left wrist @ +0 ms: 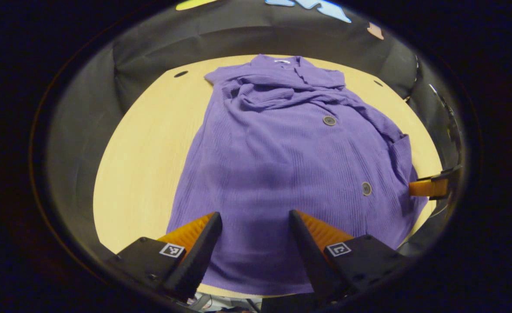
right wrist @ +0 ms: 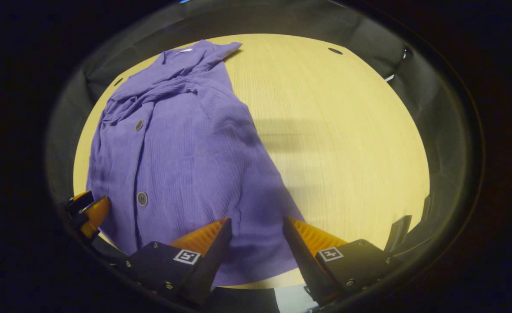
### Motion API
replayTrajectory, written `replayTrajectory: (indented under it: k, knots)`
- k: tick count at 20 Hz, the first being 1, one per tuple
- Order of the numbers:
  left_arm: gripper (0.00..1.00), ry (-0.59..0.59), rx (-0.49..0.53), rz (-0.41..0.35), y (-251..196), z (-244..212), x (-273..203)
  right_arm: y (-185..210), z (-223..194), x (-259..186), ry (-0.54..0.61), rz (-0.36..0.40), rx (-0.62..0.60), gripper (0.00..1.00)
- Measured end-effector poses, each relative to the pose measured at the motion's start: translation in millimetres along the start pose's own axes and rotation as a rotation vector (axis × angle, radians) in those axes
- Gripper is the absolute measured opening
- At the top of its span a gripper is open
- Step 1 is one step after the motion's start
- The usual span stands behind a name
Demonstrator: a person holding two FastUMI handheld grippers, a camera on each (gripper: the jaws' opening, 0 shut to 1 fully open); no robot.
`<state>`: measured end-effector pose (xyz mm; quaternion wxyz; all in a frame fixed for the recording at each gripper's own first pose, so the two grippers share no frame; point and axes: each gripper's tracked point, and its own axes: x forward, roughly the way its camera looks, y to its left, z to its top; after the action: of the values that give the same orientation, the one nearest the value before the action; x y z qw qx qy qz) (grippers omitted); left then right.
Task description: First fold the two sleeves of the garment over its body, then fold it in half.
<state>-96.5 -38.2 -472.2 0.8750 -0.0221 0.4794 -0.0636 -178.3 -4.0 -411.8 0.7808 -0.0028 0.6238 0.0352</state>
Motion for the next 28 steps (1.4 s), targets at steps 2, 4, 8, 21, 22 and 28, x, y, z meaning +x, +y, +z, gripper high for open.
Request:
replayTrajectory:
  k: [2,4,8,21,22,28]
  knots:
    - [1.0,0.002,0.0,-0.001,-1.3,1.0,-0.7,-0.1,0.0,0.1,-0.002,0.0,0.0,0.83]
    - [0.97,0.003,0.004,-0.009,-3.1,0.6,0.1,0.5,-1.6,0.6,0.009,0.002,-0.008,0.83]
    - [0.77,-0.008,0.045,-0.053,-8.0,7.3,0.3,3.1,-4.3,-1.4,0.017,0.02,-0.047,0.82]
    - [0.06,-0.007,-0.043,-0.077,-4.4,17.2,0.8,26.7,13.2,1.3,-0.035,0.066,0.006,0.01]
    - [0.07,-0.007,-0.042,-0.077,-3.6,19.9,0.3,29.0,16.2,-0.2,-0.038,0.074,0.018,0.01]
    - [0.06,-0.07,-0.062,-0.085,-0.4,68.4,-5.3,46.8,57.4,-8.6,-0.101,0.119,0.038,0.01]
